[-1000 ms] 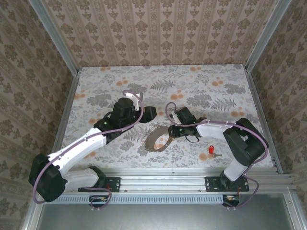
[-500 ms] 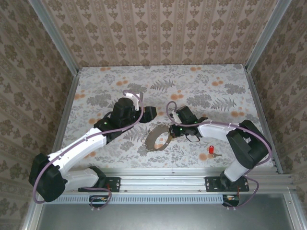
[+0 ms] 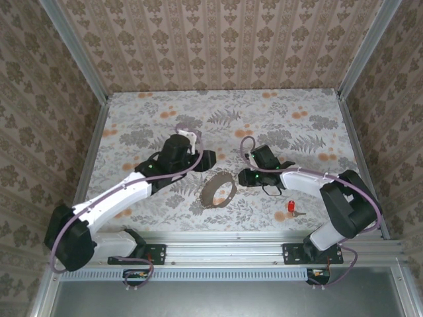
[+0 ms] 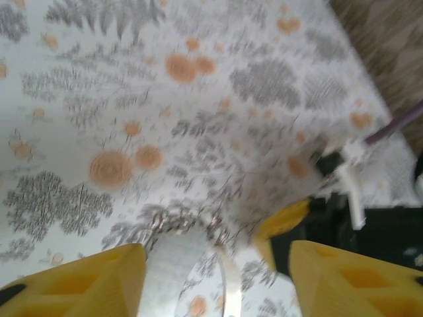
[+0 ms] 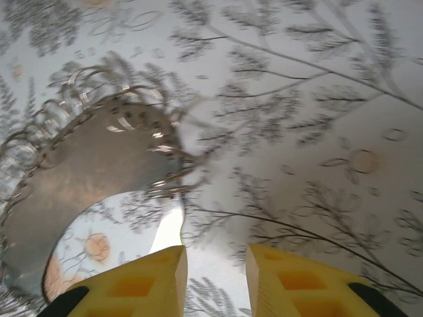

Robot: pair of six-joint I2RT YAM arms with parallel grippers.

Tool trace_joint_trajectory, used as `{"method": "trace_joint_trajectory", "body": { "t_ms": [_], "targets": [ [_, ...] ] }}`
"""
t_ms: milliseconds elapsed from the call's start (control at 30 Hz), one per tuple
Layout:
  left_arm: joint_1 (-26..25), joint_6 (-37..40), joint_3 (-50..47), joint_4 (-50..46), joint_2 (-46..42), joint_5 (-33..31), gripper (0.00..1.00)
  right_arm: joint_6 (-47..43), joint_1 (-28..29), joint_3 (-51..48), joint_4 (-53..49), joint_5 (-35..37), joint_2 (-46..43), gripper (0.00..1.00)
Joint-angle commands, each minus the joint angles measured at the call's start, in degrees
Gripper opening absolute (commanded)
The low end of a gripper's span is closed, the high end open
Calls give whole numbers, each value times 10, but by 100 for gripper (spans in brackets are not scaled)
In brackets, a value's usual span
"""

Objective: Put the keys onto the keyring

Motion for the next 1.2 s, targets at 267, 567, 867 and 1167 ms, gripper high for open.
{"method": "trace_joint_trajectory", "body": {
  "t_ms": [267,567,867,1167],
  "targets": [
    [-99,95,172,-160,204,-54,44,83,-82,-15,-71,33,-83,47],
    [-128,86,227,-152,311,-46,36,91,-111,-46,-61,12,-126,50],
    [-134,74,249,-152,357,-44,30,87,-118,-44,-52,3,-115,50],
    [-136,71,240,-147,371,-51,31,84,-121,-40,-45,-3,-108,50]
  ]
}}
